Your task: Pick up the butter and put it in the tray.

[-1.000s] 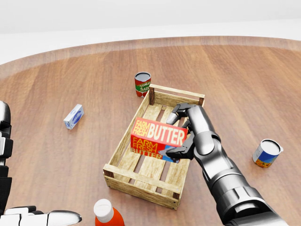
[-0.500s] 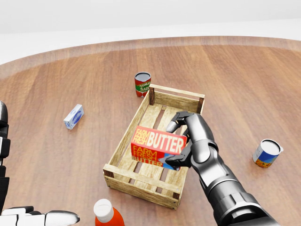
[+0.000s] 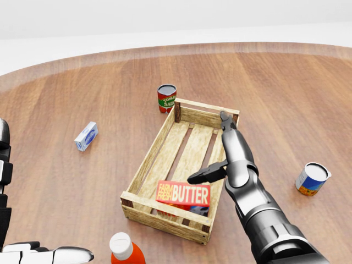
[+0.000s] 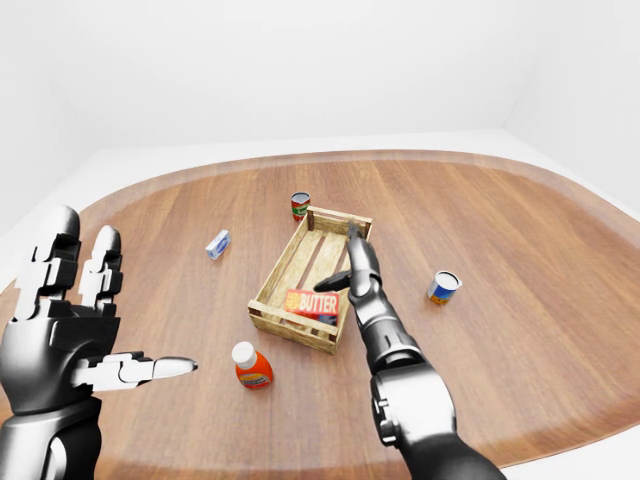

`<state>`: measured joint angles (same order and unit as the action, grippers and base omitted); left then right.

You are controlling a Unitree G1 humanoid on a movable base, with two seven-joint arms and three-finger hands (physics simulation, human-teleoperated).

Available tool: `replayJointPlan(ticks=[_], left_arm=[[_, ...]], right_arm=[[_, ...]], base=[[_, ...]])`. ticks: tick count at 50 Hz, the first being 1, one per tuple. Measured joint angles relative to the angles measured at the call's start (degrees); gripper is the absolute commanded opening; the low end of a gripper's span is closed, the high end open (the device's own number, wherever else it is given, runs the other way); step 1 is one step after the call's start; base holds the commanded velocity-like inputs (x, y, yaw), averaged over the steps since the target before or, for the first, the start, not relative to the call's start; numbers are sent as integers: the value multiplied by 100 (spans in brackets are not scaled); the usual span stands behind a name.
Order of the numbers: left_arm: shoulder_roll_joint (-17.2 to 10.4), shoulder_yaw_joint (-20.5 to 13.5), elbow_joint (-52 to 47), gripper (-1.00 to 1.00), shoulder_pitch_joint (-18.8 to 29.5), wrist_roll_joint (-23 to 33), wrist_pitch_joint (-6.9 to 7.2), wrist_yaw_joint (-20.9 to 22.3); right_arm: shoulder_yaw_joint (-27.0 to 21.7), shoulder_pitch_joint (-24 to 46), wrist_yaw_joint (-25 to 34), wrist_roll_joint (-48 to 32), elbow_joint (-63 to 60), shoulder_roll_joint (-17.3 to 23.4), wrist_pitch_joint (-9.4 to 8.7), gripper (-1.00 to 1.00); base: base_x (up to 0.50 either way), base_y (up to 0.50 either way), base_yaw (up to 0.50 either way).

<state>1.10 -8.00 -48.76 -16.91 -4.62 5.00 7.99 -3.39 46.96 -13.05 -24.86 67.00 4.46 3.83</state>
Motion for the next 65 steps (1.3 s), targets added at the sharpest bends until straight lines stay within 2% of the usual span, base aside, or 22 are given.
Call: replayJointPlan(ticks=[21,26,32,36,37,50,59,65], left_arm=[[5,-35,-55,100,-8,-27,0,21],[7,-36,-49,100,-6,-25,0,22],[6,-35,-41,100,-2,-20,0,21],[7,-26,-43,100,-9,-13,0,21],[7,-25,-43,100,-10,-12,0,21],[10,-21,-53,100,-29,-5,0,29],[15,13,-49,100,-48,23,0,22],[16,41,-50,100,-70,42,0,17]], right_arm=[[1,28,80,5,-64,-32,-4,100],[27,88,334,82,-158,-17,-140,100],[112,65,851,252,-563,10,-405,100],[206,-219,1252,345,-1430,33,-835,100],[226,-322,1350,351,-1695,40,-883,100],[476,-2148,2680,297,-6087,-30,-883,100],[527,-3441,3159,357,-8581,-99,-883,100],[605,-4270,3273,409,-9725,-143,-883,100]], base=[[0,0,0],[0,0,0],[0,0,0],[0,0,0],[0,0,0],[0,0,0],[0,0,0],[0,0,0]])
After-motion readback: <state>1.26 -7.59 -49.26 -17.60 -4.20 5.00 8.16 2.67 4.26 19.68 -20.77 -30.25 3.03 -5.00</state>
